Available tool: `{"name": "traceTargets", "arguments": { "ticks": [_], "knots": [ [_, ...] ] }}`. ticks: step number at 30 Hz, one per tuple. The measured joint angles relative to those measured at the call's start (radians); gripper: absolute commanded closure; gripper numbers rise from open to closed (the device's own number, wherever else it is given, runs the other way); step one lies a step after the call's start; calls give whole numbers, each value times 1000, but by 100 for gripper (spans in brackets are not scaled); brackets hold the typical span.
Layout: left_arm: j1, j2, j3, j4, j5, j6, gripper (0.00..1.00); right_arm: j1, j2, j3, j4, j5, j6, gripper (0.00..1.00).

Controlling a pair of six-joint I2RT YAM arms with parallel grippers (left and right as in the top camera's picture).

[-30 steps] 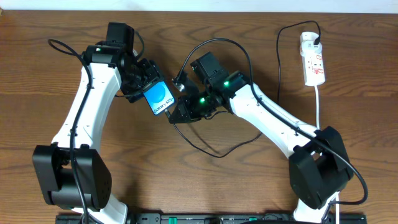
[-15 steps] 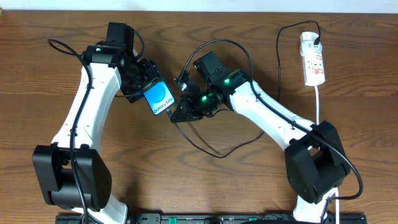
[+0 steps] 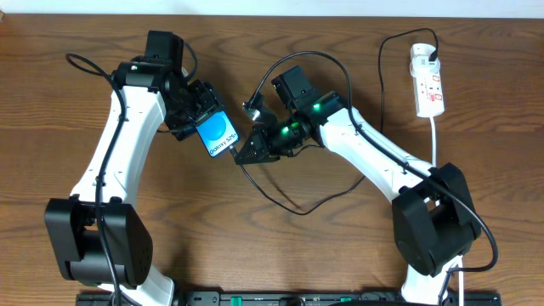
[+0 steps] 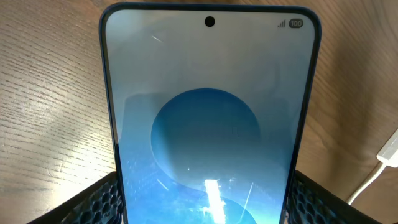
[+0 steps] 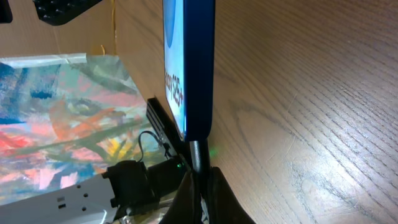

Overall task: Plug charger to phone and switch on socket
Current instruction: 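Push the USB-C plug upward into the phone's bottom port with right gripper, then press the plug further up to seat it in the port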

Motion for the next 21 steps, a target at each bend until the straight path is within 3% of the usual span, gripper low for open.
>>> {"name": "traceTargets", "arguments": {
  "ticks": [21],
  "knots": [
    [0, 0, 0, 0, 0, 0, 93, 31, 0, 0, -15, 11, -12, 99]
  ]
}}
